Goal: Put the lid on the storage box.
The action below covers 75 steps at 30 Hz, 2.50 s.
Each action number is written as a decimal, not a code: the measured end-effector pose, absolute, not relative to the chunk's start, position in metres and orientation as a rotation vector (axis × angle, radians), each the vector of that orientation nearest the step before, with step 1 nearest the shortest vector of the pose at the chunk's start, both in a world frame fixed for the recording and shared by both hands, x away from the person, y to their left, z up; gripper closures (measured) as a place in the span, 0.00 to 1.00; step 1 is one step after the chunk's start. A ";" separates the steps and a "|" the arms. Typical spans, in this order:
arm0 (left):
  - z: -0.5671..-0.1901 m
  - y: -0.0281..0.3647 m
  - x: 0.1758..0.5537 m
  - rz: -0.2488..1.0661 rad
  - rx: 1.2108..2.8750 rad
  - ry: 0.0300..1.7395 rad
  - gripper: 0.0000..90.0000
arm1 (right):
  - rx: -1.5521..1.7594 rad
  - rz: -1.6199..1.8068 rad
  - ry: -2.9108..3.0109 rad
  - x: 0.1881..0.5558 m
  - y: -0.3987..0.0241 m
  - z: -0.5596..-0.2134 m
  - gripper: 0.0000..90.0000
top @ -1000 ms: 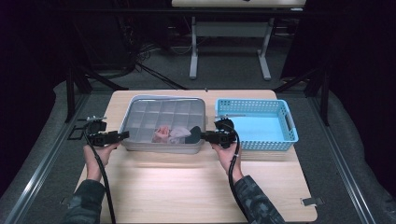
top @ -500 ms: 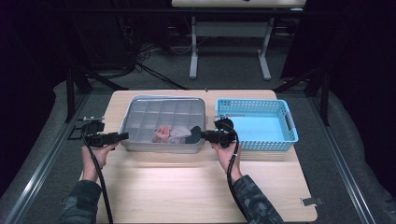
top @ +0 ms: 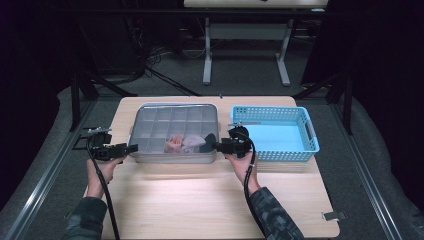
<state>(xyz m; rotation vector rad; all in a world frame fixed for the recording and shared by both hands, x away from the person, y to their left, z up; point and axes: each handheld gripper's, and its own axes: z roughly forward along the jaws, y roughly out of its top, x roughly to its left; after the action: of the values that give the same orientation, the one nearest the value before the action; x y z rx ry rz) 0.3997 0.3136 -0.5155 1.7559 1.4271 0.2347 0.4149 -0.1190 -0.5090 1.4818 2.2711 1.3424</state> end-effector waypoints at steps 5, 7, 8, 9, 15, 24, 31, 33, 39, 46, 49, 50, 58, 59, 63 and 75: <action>-0.518 0.318 0.399 0.193 1.735 1.421 0.42 | 1.342 1.289 2.350 0.402 -0.112 -0.511 0.43; -0.518 0.318 0.399 0.186 1.740 1.418 0.42 | 1.317 1.262 2.361 0.399 -0.111 -0.512 0.44; -0.518 0.319 0.399 0.184 1.740 1.416 0.41 | 1.313 1.260 2.363 0.398 -0.112 -0.512 0.44; -0.518 0.319 0.399 0.180 1.741 1.416 0.41 | 1.312 1.259 2.368 0.397 -0.113 -0.513 0.45; -0.520 0.320 0.400 0.120 1.739 1.413 0.39 | 1.301 1.236 2.356 0.397 -0.111 -0.515 0.47; -0.521 0.325 0.406 0.077 1.686 1.398 0.41 | 1.305 1.252 2.318 0.405 -0.108 -0.514 0.51; -0.512 0.323 0.408 0.206 1.723 1.438 0.46 | 1.346 1.247 2.306 0.414 -0.112 -0.511 0.54; -0.510 0.322 0.407 0.254 1.723 1.457 0.50 | 1.354 1.250 2.324 0.416 -0.115 -0.510 0.57; -0.509 0.314 0.407 0.318 1.752 1.449 0.66 | 1.359 1.258 2.284 0.426 -0.118 -0.503 0.67; -0.504 0.301 0.415 0.392 1.815 1.441 0.72 | 1.404 1.251 2.280 0.427 -0.119 -0.504 0.77; -0.504 0.302 0.417 0.392 1.812 1.440 0.72 | 1.403 1.234 2.272 0.427 -0.117 -0.503 0.77; -0.505 0.302 0.417 0.391 1.810 1.439 0.72 | 1.410 1.237 2.269 0.426 -0.117 -0.504 0.78; -0.504 0.301 0.424 0.429 1.818 1.437 0.74 | 1.428 1.248 2.266 0.424 -0.117 -0.504 0.79; -0.505 0.301 0.424 0.428 1.815 1.438 0.74 | 1.430 1.247 2.264 0.424 -0.117 -0.504 0.79; -0.504 0.302 0.423 0.431 1.809 1.443 0.73 | 1.431 1.252 2.271 0.424 -0.118 -0.503 0.73; -0.493 0.310 0.389 0.509 1.785 1.424 0.27 | 1.317 1.281 2.267 0.391 -0.140 -0.488 0.41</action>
<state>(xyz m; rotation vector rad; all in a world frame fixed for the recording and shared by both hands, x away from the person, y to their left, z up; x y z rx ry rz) 0.3889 0.3096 -0.4929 1.7850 1.4236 0.5094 0.3906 -0.1401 -0.4884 1.3169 2.2667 1.2809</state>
